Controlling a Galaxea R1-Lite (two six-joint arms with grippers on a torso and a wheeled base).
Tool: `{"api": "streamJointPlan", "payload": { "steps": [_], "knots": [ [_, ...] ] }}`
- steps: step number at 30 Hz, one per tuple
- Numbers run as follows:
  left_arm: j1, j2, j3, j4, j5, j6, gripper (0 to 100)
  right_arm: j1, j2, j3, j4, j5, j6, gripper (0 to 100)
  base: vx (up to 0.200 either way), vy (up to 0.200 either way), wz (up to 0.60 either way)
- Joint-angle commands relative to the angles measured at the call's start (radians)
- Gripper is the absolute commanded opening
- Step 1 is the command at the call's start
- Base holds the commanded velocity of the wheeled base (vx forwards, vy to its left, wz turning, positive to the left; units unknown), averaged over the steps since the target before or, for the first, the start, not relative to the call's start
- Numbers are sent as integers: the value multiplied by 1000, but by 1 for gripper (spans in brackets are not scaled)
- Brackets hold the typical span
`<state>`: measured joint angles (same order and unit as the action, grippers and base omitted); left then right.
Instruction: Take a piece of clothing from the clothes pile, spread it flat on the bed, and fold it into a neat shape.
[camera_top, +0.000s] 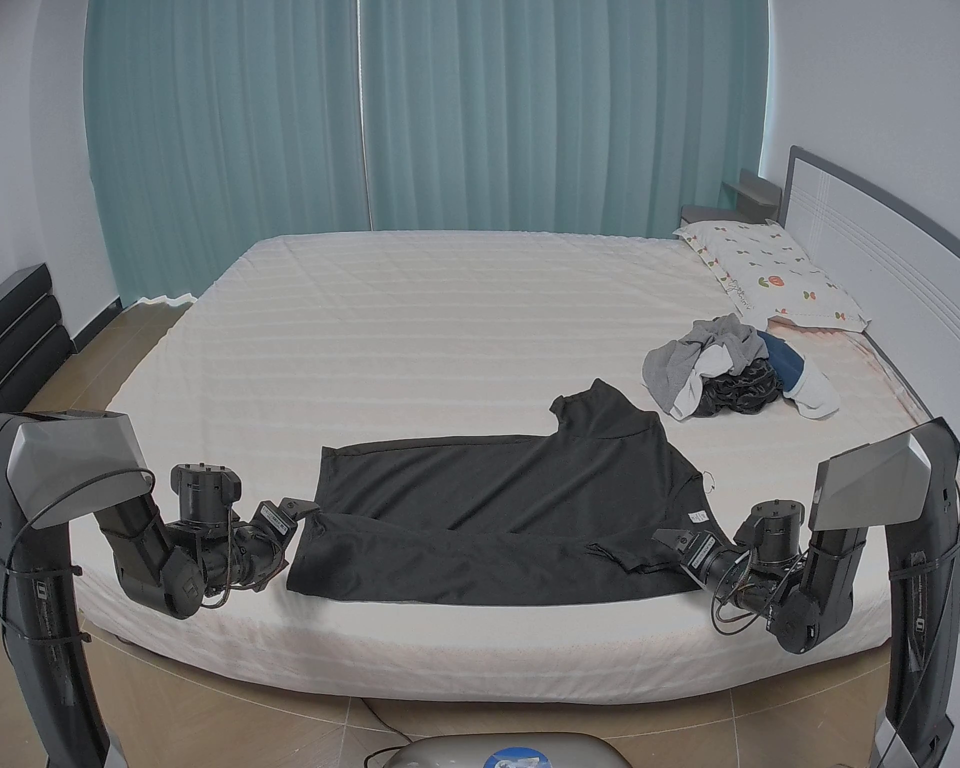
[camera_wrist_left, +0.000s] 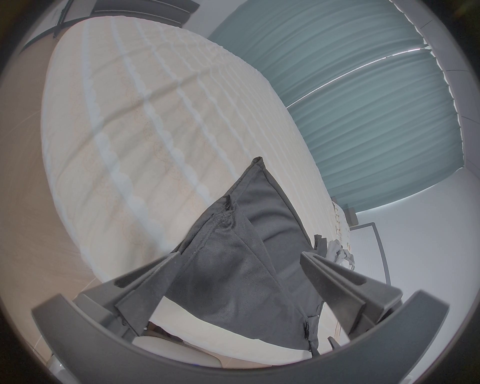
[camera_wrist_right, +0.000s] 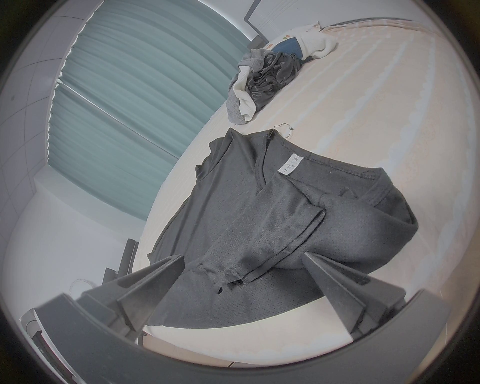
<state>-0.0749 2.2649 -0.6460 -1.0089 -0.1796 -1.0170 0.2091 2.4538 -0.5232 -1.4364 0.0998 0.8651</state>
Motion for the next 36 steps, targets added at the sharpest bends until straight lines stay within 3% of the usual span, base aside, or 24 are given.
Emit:
{"api": "streamJointPlan", "payload": {
  "steps": [1,5,36],
  "knots": [
    [0,-1,0,0,0,0,100,10,-32,5,-1,-11,14,100,0,0,0],
    [0,1,-1,0,0,2,100,36,-44,-3,2,-15,75,100,0,0,0],
    [0,12,-11,-3,5,5,100,72,7,-89,77,-20,78,100,0,0,0]
  ]
}}
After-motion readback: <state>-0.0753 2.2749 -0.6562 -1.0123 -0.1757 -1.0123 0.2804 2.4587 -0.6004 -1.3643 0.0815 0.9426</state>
